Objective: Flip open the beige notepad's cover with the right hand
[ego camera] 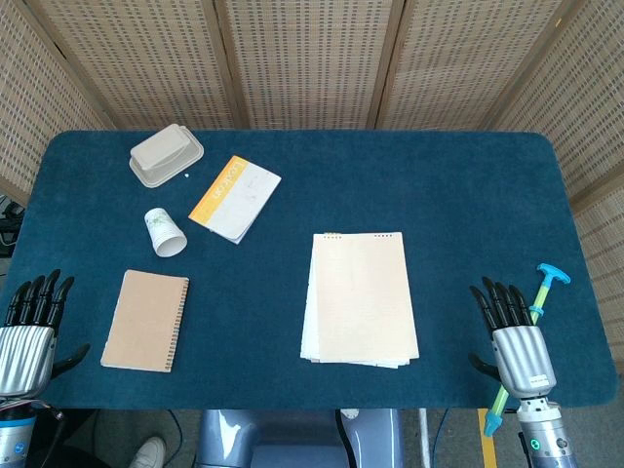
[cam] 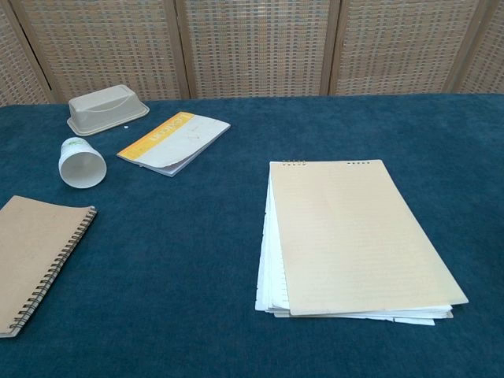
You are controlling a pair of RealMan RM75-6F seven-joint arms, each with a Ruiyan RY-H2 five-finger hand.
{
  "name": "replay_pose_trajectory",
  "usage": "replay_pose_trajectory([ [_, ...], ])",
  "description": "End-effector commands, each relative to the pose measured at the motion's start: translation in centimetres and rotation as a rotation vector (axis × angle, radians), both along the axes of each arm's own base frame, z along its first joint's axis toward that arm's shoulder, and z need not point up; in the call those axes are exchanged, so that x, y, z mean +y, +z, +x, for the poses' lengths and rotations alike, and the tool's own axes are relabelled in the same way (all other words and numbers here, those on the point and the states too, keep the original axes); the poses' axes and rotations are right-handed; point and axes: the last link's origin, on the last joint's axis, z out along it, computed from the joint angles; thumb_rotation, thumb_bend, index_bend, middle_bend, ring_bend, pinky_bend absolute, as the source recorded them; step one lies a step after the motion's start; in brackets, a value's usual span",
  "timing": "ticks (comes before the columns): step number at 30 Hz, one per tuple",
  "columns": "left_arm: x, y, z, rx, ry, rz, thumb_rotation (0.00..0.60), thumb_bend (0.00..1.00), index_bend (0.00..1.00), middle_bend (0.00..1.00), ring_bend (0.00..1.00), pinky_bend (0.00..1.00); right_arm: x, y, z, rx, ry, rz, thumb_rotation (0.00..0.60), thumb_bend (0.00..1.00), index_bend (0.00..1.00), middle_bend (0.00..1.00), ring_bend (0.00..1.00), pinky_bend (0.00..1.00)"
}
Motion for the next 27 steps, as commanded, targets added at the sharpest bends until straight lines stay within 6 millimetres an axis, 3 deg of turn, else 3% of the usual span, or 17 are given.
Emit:
replay_pose_trajectory([
  [1, -0.04, -0.04, -0.03, 0.003, 0.002, -0.004, 0.6, 0.14, 0.0, 0.0, 0.0, 0.05, 0.03, 0.08, -0.1, 0.002, -0.001, -0.001, 0.6, 0.21, 0.05, 0.0, 0.0, 0.0],
  [27, -0.23, 0.18, 0.18, 0.011, 0.02, -0.058, 0.6, 0.14, 0.0, 0.0, 0.0, 0.04, 0.86, -0.74, 0.55, -0.012, 0.028, 0.051, 0.6, 0.21, 0.05, 0.0, 0.0, 0.0],
])
